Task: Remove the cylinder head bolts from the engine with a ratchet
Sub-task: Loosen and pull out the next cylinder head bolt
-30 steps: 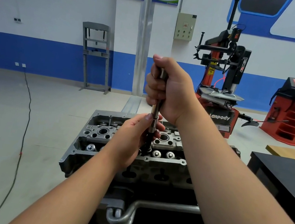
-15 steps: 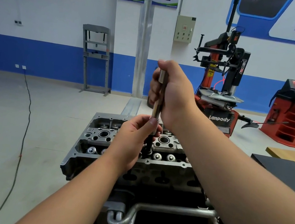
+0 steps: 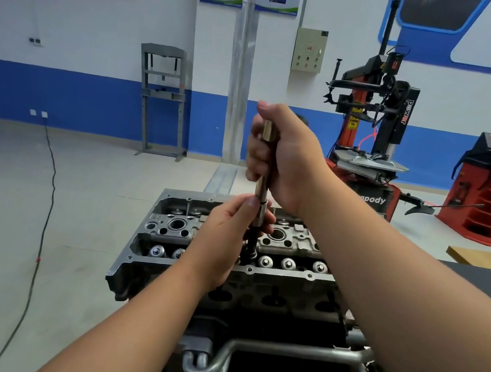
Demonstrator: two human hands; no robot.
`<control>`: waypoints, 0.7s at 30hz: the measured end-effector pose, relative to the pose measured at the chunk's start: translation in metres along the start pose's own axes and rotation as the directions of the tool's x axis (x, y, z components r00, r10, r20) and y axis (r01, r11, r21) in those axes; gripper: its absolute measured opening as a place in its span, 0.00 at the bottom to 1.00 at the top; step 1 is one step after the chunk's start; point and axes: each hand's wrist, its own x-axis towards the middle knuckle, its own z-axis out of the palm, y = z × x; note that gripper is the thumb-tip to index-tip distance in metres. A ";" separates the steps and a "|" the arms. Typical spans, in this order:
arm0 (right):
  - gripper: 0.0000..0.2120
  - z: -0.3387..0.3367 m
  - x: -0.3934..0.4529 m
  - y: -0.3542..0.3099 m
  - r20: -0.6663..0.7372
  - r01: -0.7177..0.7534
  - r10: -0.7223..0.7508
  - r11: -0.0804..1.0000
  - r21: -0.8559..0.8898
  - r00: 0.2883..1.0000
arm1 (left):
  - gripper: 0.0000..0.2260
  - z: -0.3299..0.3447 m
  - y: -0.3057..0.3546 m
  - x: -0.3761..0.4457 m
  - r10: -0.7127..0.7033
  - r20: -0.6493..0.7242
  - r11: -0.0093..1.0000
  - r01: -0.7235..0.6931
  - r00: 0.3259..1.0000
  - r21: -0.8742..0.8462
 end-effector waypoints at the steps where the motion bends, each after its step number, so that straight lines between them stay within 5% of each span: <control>1: 0.14 0.002 0.000 0.001 -0.088 0.034 -0.038 0.998 -0.046 0.995 | 0.13 0.001 0.000 0.000 0.002 -0.016 1.000 -0.002 1.000 0.003; 3: 0.12 0.007 -0.002 0.002 -0.253 0.110 -0.144 0.983 -0.145 0.957 | 0.13 0.002 0.000 0.001 0.024 -0.049 1.000 -0.023 0.998 0.012; 6: 0.13 0.014 0.000 0.004 -0.289 0.146 -0.176 0.982 -0.122 0.941 | 0.16 0.003 -0.002 0.001 0.071 -0.101 0.997 -0.068 0.992 0.032; 14: 0.19 -0.005 0.005 -0.002 0.071 0.017 -0.018 1.000 0.020 0.997 | 0.16 0.001 0.001 -0.001 0.001 -0.002 1.000 -0.001 1.000 -0.019; 21: 0.20 0.019 -0.004 0.016 -0.369 0.104 -0.127 0.991 -0.080 0.921 | 0.08 0.004 0.004 0.000 0.027 -0.048 1.000 -0.026 0.998 0.014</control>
